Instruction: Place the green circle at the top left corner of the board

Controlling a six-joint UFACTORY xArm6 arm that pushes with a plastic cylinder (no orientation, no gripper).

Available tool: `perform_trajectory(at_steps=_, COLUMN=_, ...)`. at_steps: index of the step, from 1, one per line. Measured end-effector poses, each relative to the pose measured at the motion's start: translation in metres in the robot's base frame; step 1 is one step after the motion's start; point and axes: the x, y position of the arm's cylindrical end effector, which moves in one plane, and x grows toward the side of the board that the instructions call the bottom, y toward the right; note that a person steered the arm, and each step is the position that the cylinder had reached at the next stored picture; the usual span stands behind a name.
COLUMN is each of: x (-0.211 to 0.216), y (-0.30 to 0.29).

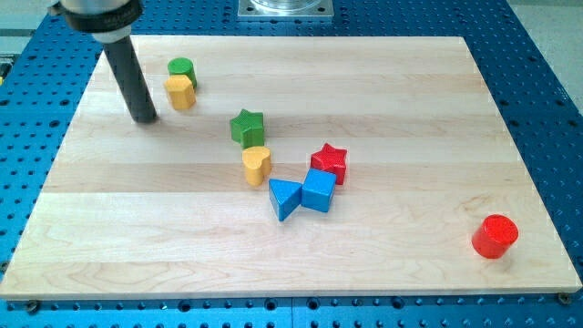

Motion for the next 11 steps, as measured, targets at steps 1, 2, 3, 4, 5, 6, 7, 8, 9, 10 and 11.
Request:
perform_trajectory(at_steps=1, x=-0.021, y=0.023)
perform_trajectory(at_steps=2, x=0.000, y=0.060)
perform_trajectory(at_steps=3, x=-0.034, y=0.070)
perform_trajectory(at_steps=4, x=-0.072, y=0.062)
perform_trajectory(at_steps=5, x=-0.064, y=0.025)
perform_trajectory(at_steps=6, x=-0.029, y=-0.002)
perform_trajectory(at_steps=7, x=-0.060, y=-0.012)
perform_trajectory(at_steps=8, x=-0.059, y=-0.007)
perform_trajectory(at_steps=9, x=-0.057, y=0.012)
perform_trajectory(at_steps=10, x=-0.068, y=-0.001)
perform_trajectory(at_steps=11, x=-0.071, y=-0.003)
